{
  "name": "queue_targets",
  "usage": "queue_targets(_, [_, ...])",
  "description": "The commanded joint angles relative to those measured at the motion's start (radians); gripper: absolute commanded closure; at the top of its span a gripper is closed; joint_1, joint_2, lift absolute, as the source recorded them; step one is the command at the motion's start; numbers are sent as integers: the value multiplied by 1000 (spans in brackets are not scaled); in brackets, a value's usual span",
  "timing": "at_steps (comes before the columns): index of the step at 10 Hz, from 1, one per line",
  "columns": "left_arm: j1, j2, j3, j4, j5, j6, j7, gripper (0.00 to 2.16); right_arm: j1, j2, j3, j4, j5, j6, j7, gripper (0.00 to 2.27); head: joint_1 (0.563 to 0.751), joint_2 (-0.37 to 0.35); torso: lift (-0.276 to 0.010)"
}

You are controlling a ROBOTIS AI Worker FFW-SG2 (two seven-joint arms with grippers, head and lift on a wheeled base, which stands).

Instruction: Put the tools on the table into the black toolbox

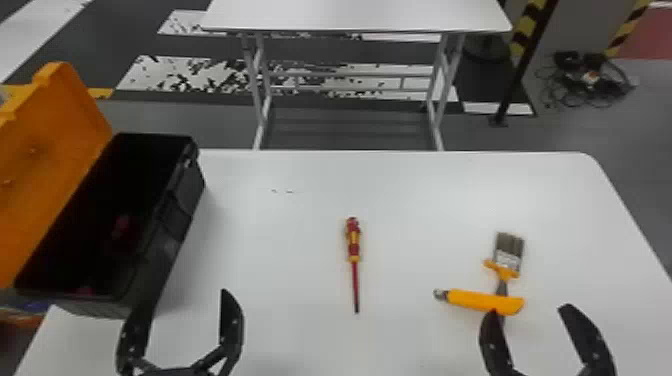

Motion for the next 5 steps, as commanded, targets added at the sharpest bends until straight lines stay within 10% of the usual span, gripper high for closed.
queue_targets(1, [-3, 0, 0, 10, 2, 0, -1, -2, 1, -1, 0, 0, 1, 1, 0, 80, 695, 22, -75])
queue_targets(5, [-3, 0, 0, 24, 14, -3, -4, -2, 2, 0, -2, 0, -1, 1, 0, 80, 695, 26, -75])
